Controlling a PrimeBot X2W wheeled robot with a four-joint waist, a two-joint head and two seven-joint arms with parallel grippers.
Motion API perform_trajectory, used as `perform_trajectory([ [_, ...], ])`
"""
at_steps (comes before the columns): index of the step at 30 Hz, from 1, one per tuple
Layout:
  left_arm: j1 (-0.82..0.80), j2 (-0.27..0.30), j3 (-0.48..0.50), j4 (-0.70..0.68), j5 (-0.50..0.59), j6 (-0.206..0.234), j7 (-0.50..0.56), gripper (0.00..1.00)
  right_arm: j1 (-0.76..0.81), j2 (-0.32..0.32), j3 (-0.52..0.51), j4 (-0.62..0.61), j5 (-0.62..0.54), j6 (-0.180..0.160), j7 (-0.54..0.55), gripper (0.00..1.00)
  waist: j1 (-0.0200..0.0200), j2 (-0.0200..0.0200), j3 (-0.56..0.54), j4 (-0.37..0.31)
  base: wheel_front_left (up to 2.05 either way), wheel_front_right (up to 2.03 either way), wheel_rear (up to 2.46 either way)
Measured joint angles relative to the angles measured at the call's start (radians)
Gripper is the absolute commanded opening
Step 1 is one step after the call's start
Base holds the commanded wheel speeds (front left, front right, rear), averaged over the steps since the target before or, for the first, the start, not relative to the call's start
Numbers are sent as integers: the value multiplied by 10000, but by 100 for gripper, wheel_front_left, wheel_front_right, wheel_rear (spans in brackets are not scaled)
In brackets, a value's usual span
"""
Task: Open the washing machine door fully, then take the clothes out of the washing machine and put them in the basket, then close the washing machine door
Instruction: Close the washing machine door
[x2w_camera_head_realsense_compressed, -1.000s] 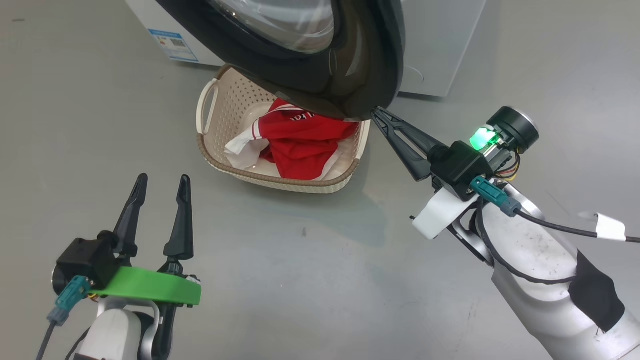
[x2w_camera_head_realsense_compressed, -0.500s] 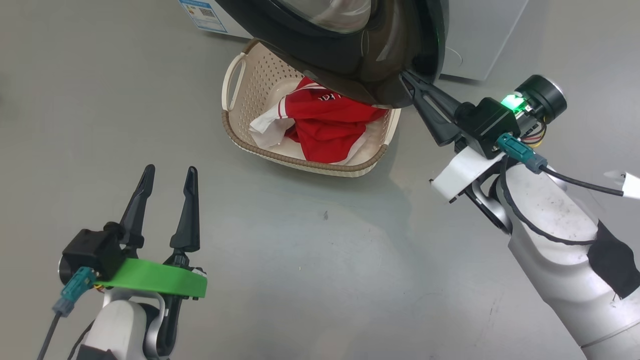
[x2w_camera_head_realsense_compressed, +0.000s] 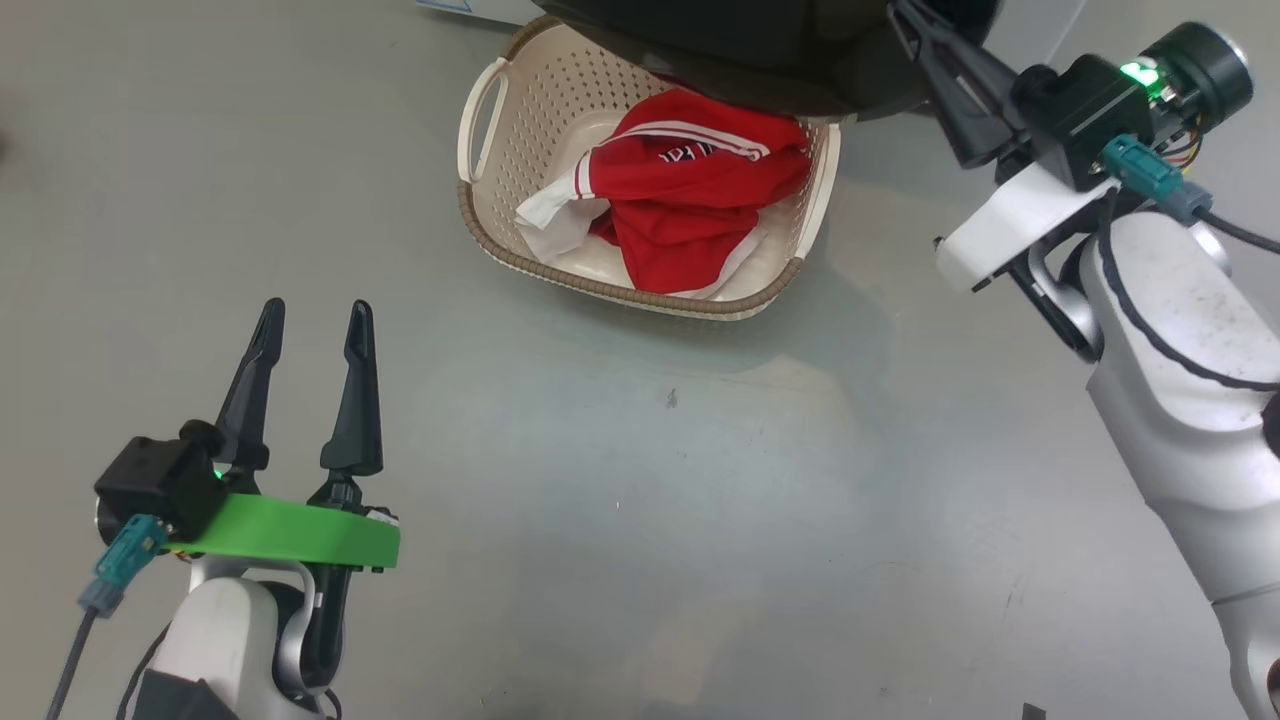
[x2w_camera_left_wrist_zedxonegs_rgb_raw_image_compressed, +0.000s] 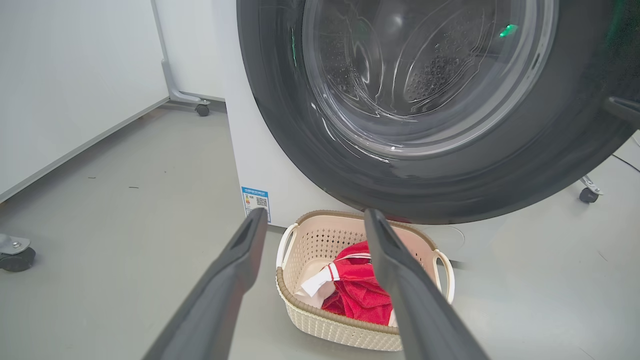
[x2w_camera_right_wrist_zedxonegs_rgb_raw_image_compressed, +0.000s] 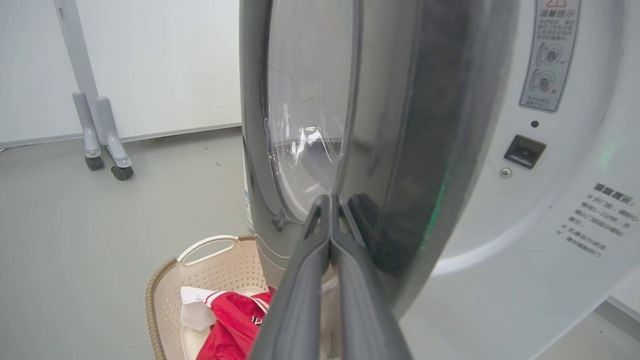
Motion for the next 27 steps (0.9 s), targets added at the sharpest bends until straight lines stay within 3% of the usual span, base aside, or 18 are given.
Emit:
perform_trajectory([
  [15, -633, -198, -81, -150, -800, -2, 0, 100, -2085, -514, -660, 631, -36, -119, 453, 0, 0, 0, 964, 343, 0, 0, 0],
  [27, -875, -255, -376, -23, -907, -2, 0, 100, -3364, -633, -1133, 1308, -119, -650, 654, 0, 1, 0, 1505, 724, 0, 0, 0],
])
